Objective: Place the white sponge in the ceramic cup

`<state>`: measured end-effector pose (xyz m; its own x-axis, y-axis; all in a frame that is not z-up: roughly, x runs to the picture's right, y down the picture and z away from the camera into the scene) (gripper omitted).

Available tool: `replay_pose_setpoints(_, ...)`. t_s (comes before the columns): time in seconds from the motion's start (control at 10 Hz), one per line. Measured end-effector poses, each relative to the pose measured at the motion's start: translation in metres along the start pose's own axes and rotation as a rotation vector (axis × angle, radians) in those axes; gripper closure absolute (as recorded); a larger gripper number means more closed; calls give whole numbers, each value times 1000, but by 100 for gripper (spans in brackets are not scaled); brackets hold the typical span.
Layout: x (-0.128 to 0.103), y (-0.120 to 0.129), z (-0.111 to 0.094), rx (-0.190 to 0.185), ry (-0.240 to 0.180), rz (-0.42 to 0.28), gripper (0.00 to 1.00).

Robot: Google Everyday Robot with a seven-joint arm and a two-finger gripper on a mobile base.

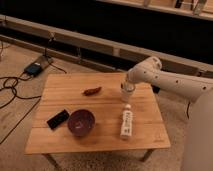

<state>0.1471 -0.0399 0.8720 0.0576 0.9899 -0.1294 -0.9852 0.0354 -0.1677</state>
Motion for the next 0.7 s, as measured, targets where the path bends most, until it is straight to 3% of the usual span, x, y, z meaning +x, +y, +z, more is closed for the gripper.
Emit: replay_pose_setpoints(0.7, -4, -1, -2, 9, -11, 5, 28)
